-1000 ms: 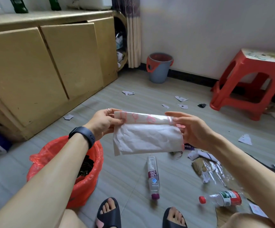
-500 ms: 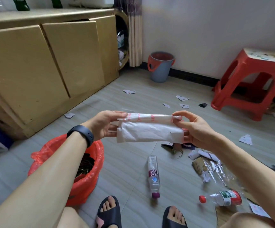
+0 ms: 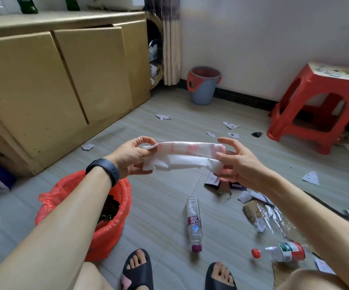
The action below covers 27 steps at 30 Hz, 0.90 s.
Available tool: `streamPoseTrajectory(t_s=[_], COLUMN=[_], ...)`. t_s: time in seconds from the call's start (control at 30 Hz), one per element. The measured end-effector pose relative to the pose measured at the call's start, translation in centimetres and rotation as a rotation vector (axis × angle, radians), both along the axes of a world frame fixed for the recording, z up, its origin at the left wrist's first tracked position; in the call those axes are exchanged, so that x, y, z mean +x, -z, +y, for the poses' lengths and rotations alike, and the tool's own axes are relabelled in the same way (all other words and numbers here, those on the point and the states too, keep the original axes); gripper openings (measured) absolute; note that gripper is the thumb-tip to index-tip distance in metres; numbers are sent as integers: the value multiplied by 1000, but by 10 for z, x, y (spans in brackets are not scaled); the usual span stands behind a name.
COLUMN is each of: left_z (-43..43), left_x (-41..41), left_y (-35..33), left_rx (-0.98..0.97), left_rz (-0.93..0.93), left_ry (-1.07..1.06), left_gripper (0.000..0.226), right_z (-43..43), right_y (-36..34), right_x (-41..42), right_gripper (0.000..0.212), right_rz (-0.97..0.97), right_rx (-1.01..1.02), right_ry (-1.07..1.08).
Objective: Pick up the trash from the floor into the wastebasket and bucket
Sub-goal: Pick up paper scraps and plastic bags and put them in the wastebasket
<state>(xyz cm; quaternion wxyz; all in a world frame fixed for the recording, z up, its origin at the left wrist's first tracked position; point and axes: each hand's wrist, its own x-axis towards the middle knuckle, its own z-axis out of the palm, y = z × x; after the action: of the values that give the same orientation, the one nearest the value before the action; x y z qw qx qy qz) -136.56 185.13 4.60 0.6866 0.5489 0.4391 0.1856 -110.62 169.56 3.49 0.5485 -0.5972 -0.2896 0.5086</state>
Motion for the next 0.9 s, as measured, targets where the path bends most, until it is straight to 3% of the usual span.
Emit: streamPoseTrajectory(t_s=[0.2, 0.37, 0.5, 0.67, 0.8, 0.9], left_z=[-1, 5, 2, 11, 12, 15], left_x=[-2, -6, -2, -6, -9, -10], left_y=[-2, -8, -2, 0, 2, 1], left_rx=[-79, -223, -87, -63, -27, 20], left_rz=[9, -73, -22, -125, -132, -136], left_ry=[106, 57, 55, -23, -67, -147], left_gripper=[16, 27, 27, 37, 29, 22], right_z=[1, -6, -7, -4, 5, 11], right_y=[-6, -7, -10, -9, -2, -4], right_x=[0, 0, 2, 6, 1, -6], right_gripper=[31, 23, 22, 10, 22, 46], right_rz=[162, 155, 222, 322, 186, 112], right_rx=[57, -51, -40, -34, -7, 31], right_ry=[53, -118, -143, -165, -96, -63])
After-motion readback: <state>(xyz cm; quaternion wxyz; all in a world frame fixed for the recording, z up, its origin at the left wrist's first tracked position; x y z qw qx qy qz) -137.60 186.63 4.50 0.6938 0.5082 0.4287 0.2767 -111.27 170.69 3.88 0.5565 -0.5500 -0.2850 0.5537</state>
